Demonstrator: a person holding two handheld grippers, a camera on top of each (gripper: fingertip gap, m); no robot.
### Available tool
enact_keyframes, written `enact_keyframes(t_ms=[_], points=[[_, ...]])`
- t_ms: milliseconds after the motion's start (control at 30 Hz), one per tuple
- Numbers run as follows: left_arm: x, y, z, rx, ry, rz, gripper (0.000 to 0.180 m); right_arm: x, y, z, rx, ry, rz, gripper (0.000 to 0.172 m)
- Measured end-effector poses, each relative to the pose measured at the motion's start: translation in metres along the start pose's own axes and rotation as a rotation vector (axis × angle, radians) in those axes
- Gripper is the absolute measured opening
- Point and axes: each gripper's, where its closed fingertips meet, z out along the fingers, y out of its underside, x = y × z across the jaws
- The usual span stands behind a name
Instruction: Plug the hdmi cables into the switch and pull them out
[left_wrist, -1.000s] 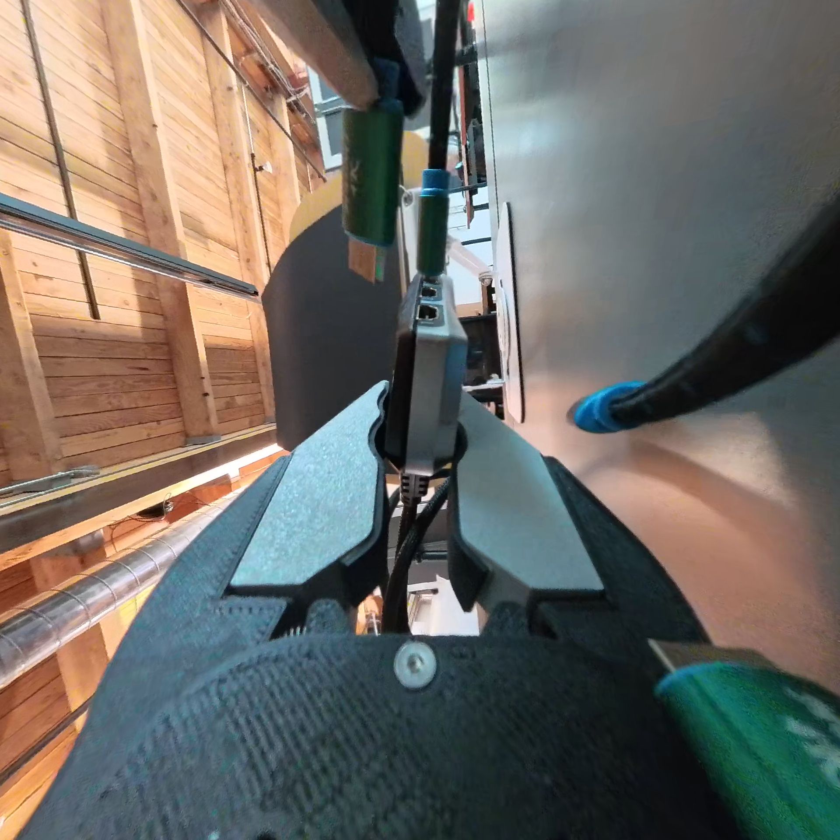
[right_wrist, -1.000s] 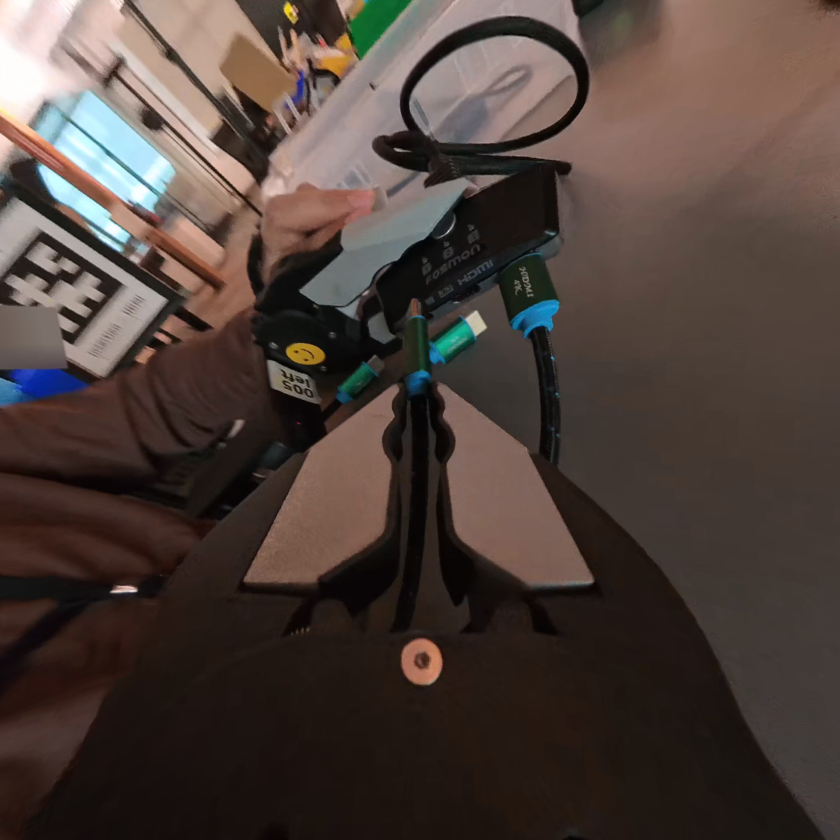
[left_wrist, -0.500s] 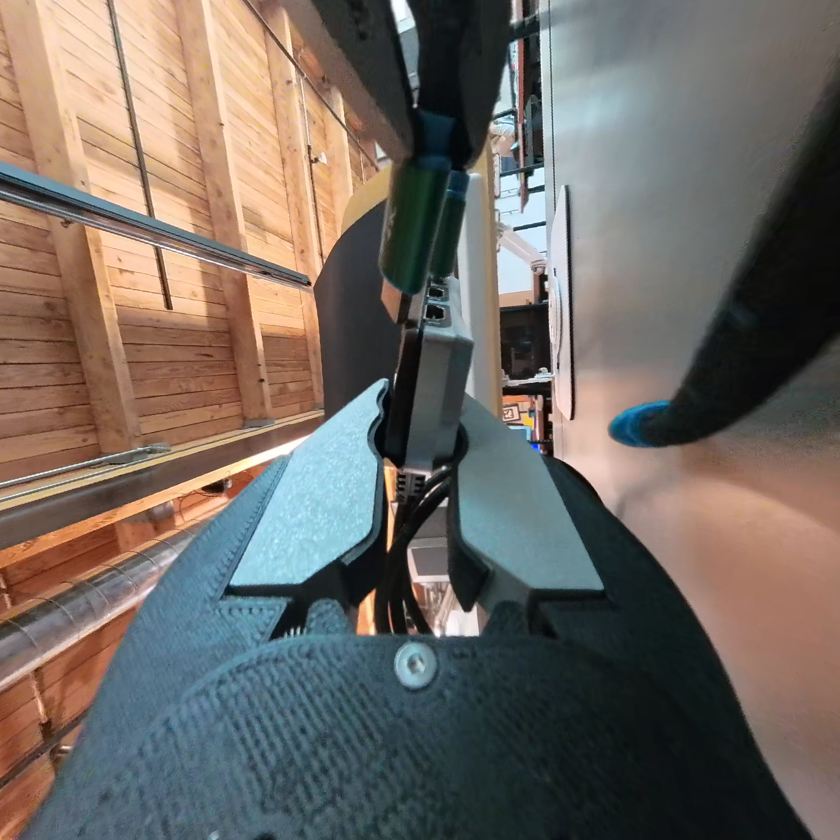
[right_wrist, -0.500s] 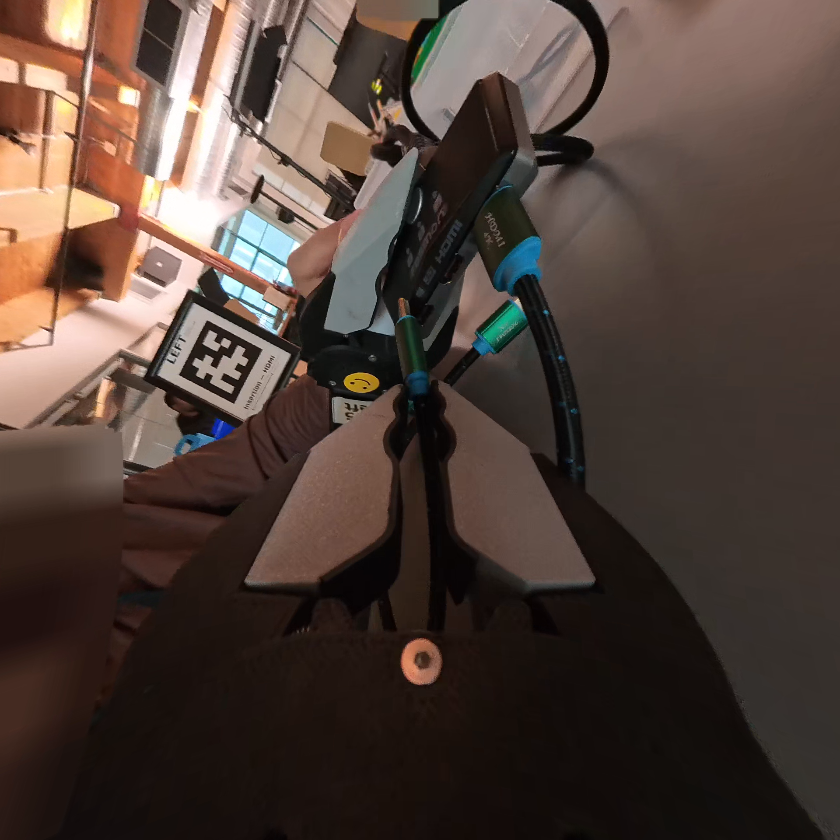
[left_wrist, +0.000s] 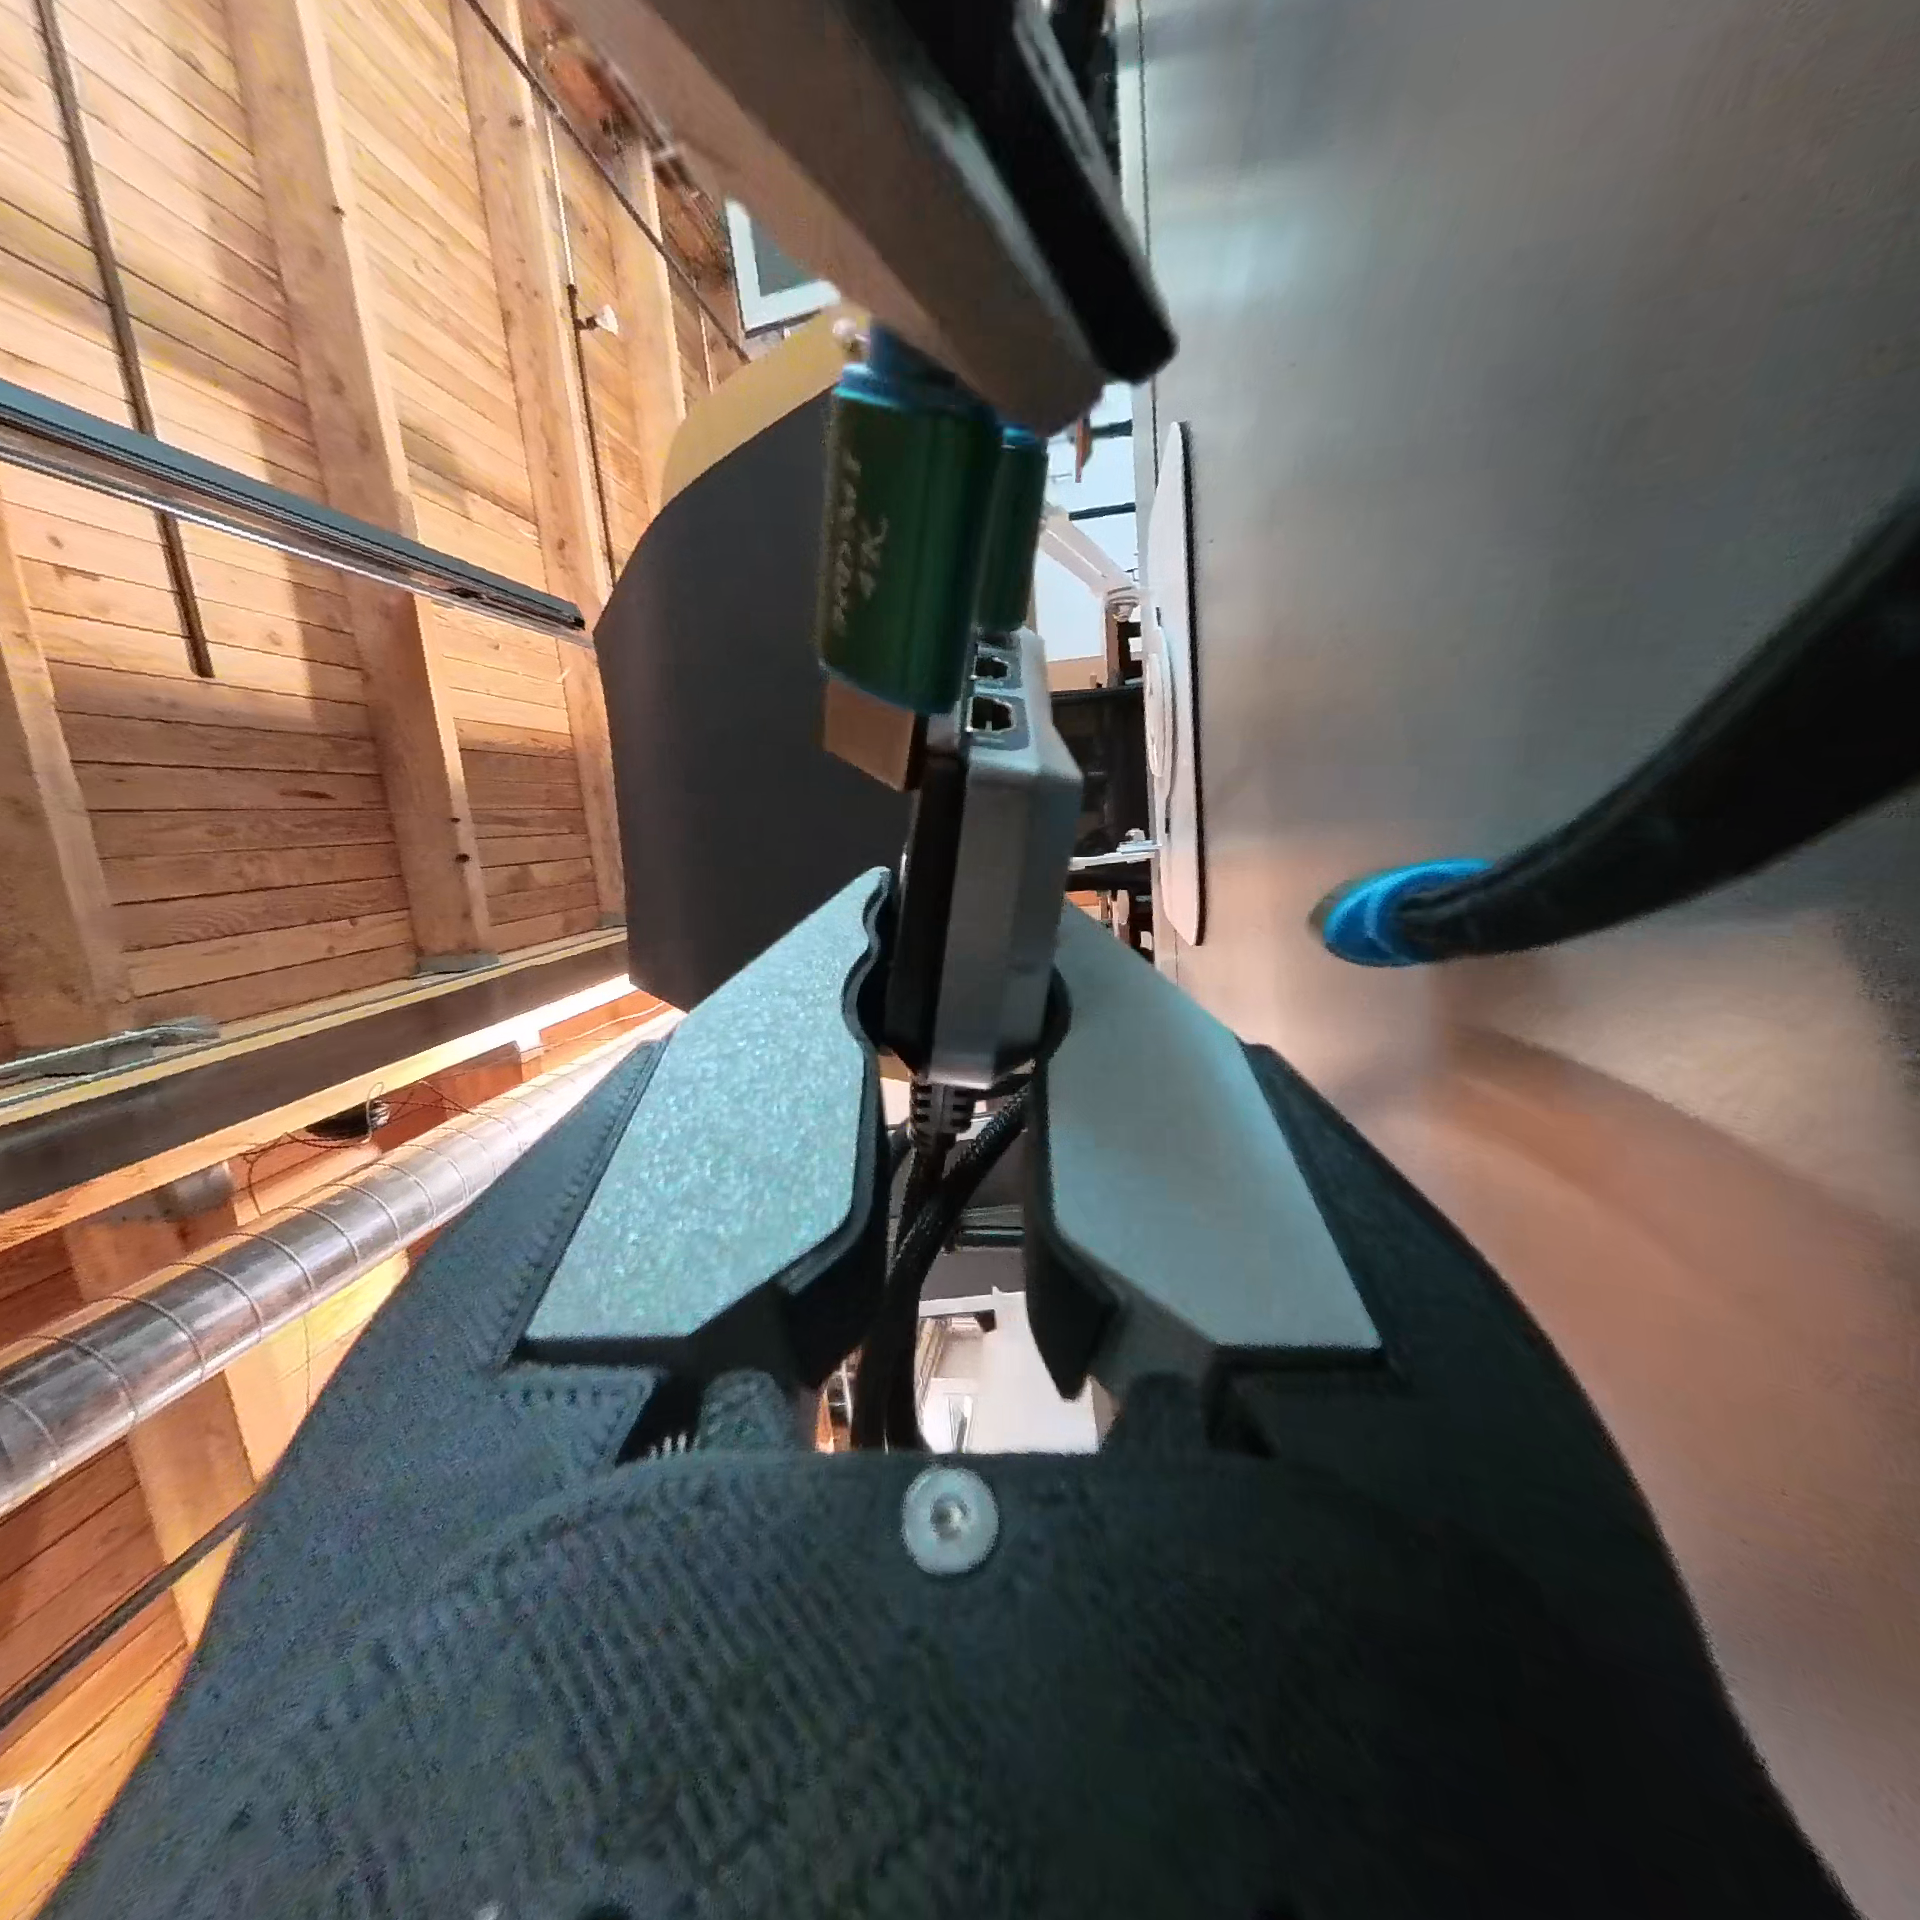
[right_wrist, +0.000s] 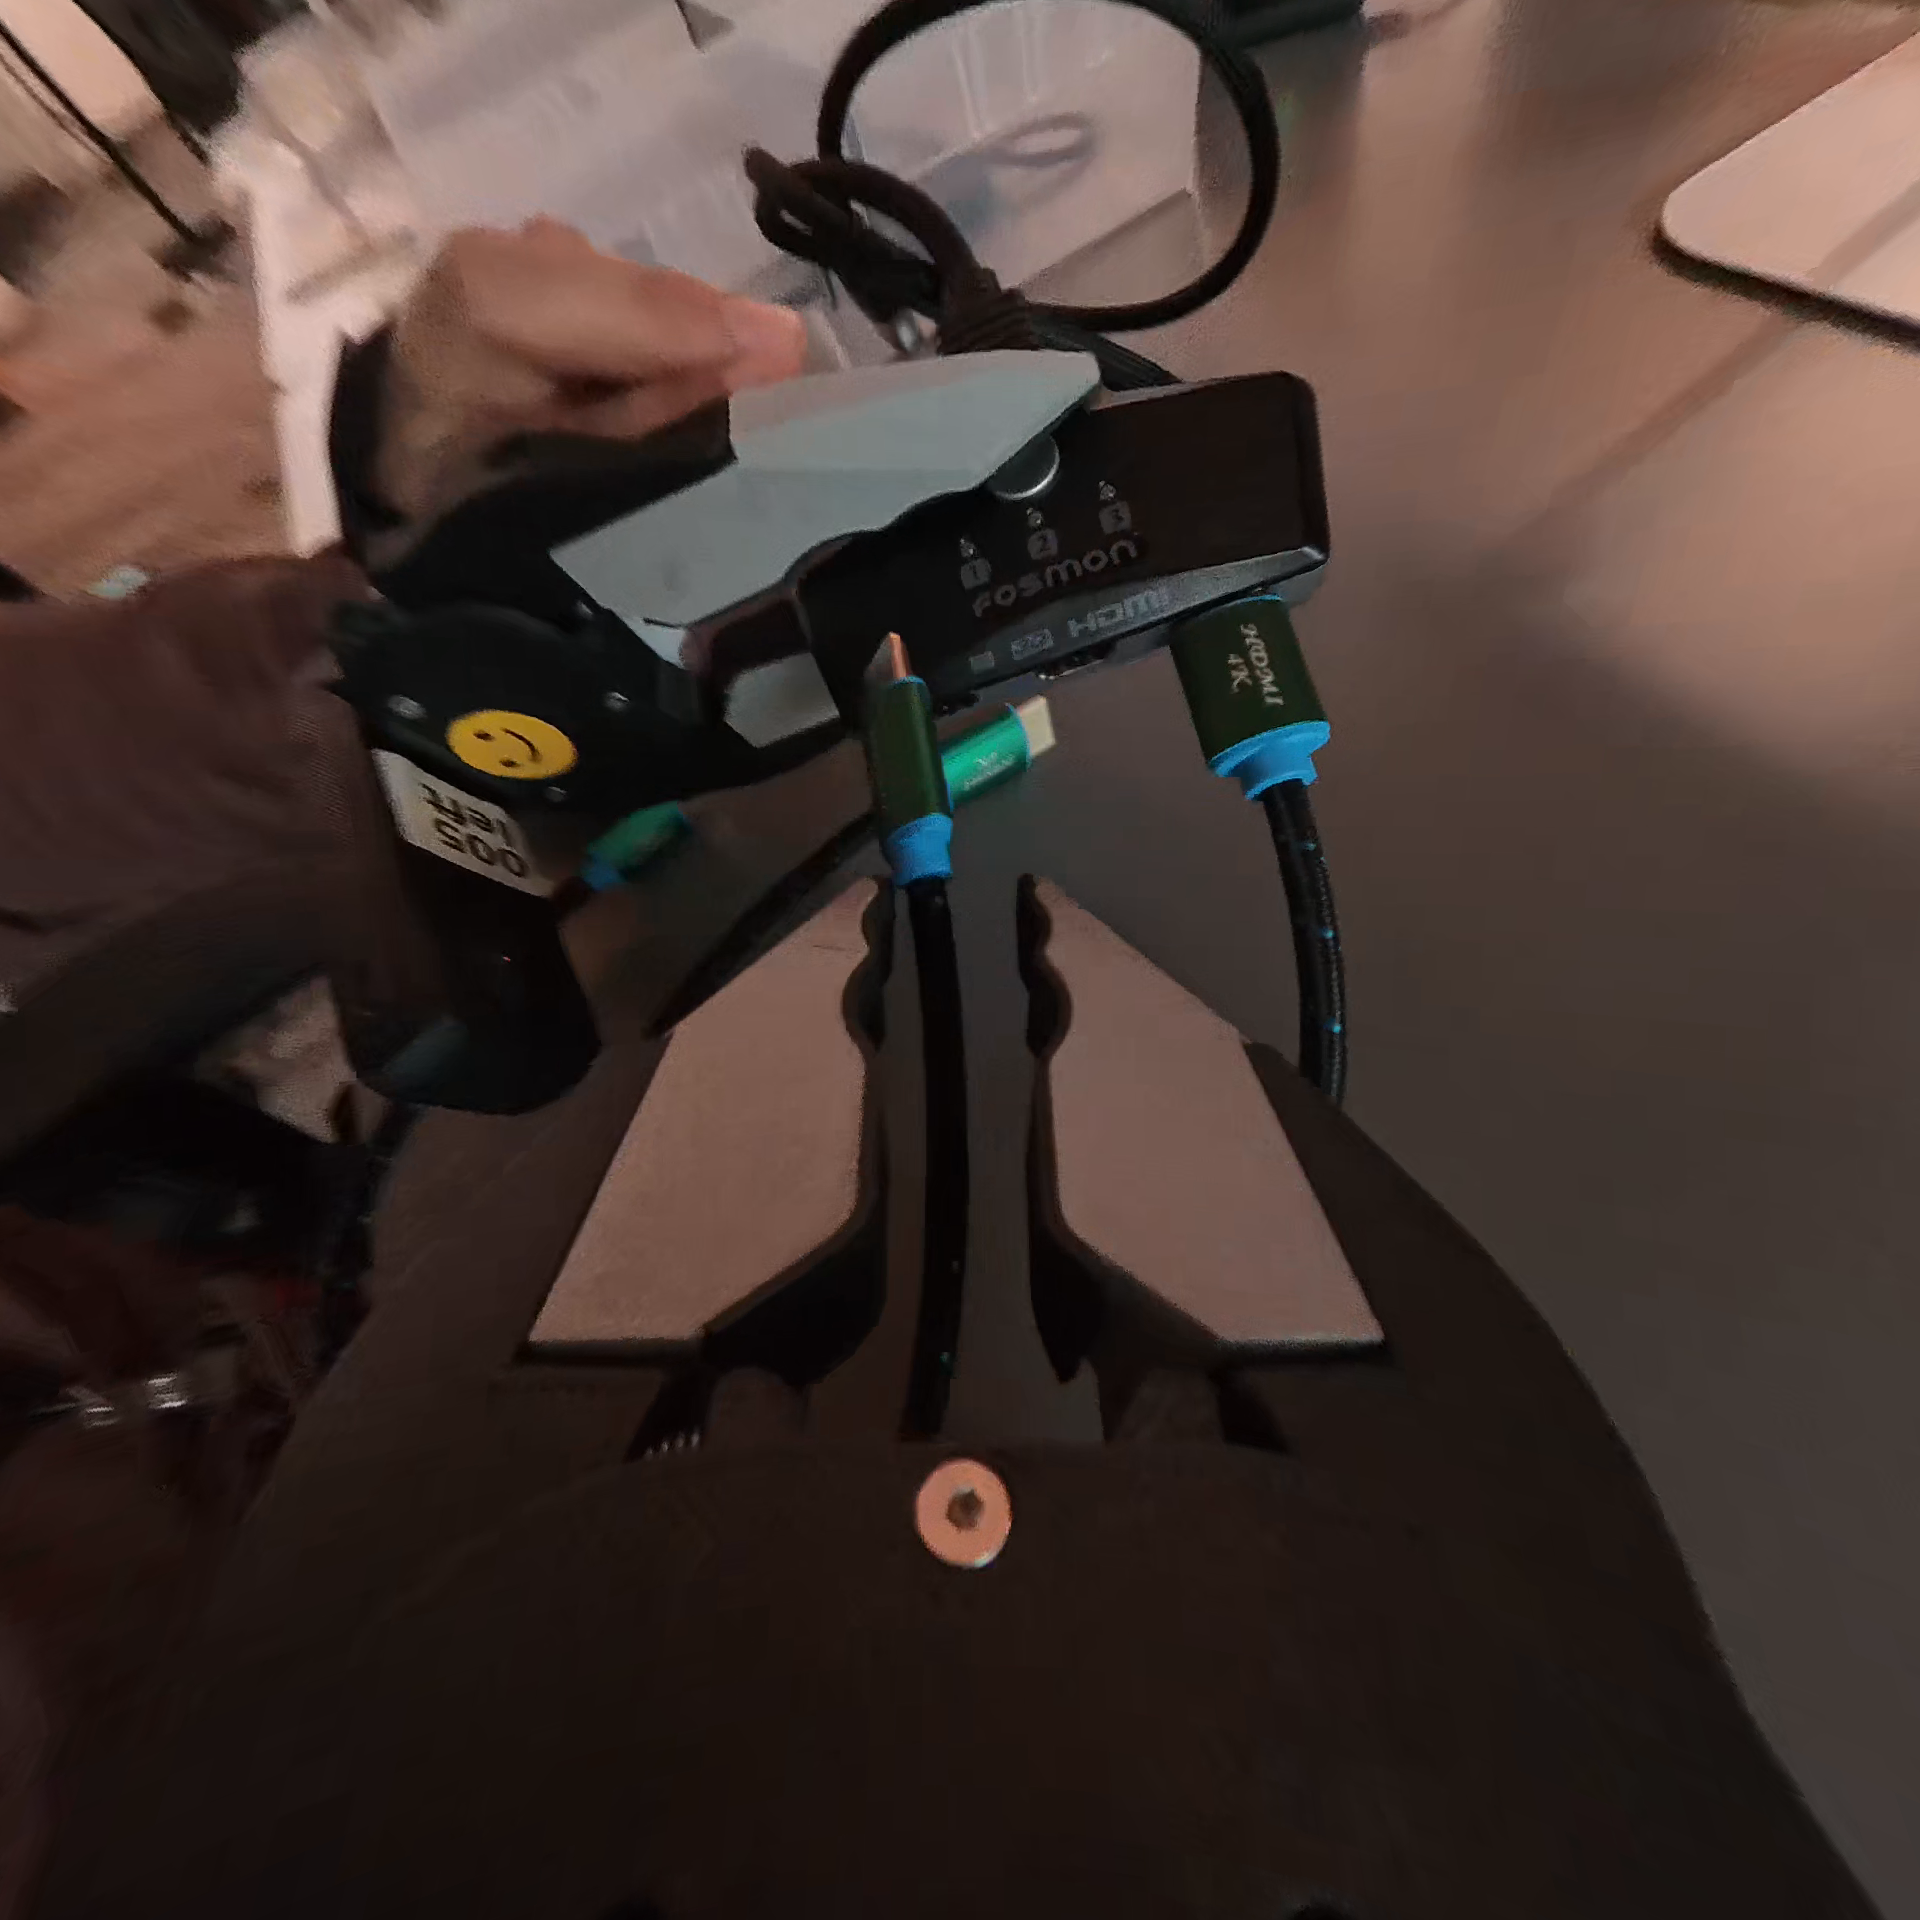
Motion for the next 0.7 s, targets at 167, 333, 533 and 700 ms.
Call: enact_keyframes(t_ms=[167, 333, 533, 700], points=[[0.001, 0.0, 0.001, -0.002, 0.011, -0.005, 0.021, 0.002, -0.002, -0.006, -0.016, 0.138, -0.174, 0.032], [0.003, -0.001, 0.002, 0.0, 0.02, -0.008, 0.021, 0.002, -0.007, -0.015, -0.047, 0.388, -0.501, 0.027], [0.003, -0.003, 0.002, 0.001, 0.023, -0.013, 0.021, 0.002, -0.009, -0.01, -0.106, 0.636, -0.815, 0.019], [0.003, -0.004, 0.002, 0.001, 0.026, -0.016, 0.021, 0.004, -0.012, -0.006, -0.141, 0.722, -0.907, 0.016]])
